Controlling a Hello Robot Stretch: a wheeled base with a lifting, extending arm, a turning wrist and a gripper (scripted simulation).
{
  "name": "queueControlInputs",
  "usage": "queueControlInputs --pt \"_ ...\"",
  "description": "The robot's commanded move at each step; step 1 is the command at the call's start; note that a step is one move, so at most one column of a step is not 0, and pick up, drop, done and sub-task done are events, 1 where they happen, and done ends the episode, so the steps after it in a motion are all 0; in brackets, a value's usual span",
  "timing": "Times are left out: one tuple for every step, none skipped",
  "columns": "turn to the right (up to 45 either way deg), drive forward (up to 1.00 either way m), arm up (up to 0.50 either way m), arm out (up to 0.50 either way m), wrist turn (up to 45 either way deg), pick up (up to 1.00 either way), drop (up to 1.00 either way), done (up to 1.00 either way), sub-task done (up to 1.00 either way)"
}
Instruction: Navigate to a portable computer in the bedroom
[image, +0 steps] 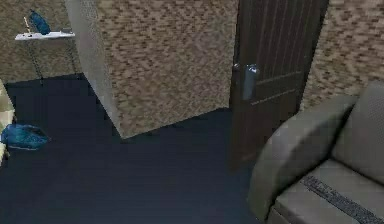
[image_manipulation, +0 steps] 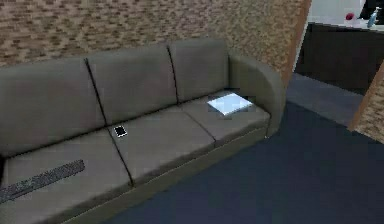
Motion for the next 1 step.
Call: queueControlInputs --pt "0.0 1.00 0.00 0.00 0.0 0.00 0.00 0.00 0.00"
